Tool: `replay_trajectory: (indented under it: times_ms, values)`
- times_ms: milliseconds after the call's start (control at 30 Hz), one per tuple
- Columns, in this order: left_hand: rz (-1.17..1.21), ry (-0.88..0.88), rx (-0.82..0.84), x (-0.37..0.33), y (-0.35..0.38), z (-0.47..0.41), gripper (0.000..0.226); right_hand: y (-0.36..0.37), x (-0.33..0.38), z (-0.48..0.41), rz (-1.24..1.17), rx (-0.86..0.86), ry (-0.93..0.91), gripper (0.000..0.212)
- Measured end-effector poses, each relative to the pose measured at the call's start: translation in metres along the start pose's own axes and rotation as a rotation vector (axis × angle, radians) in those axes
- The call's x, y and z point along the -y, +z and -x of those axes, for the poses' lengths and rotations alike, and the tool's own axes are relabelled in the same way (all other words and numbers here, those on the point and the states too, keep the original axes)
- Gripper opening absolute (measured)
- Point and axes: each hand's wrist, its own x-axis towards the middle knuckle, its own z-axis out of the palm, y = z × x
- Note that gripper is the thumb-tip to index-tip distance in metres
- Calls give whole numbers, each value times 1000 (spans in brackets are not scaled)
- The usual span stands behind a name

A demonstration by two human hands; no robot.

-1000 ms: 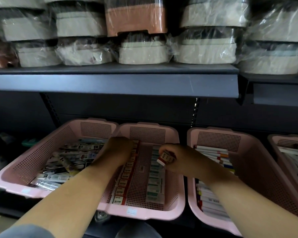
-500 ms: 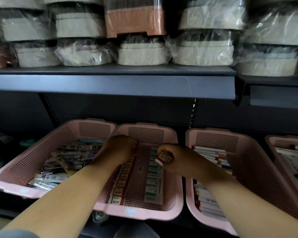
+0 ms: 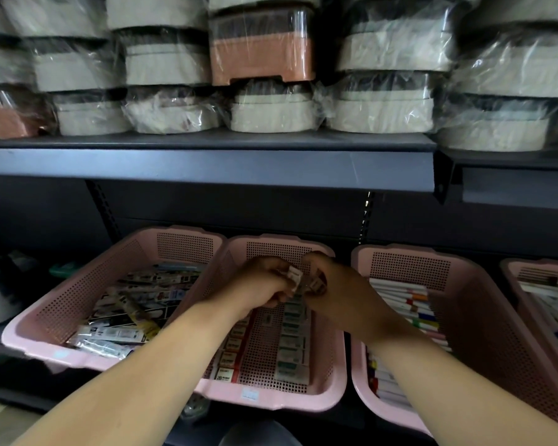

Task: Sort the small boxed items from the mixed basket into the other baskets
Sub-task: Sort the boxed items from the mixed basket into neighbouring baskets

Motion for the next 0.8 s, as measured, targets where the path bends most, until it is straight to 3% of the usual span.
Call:
replay_trajectory:
  times_ms: [67, 233, 367, 533, 667, 800]
  values:
    - [158, -43, -43, -1, -1, 3, 14, -2, -2, -1, -4, -2, 33, 45]
    - [264, -18, -153, -6, 8, 6, 17, 3, 7, 0, 8, -7, -4, 19]
    - [401, -1, -153, -8, 12, 9, 21, 5, 9, -1, -45, -34, -4, 14]
    - [358, 15, -110, -9, 10, 16, 14, 5, 13, 2, 0, -60, -30, 11]
    - [127, 139, -47, -11, 1, 22, 14, 1, 14, 3, -3, -43, -48, 10]
    - [-530, 389, -145, -9, -18, 32, 16, 4, 10, 1, 93, 14, -53, 5]
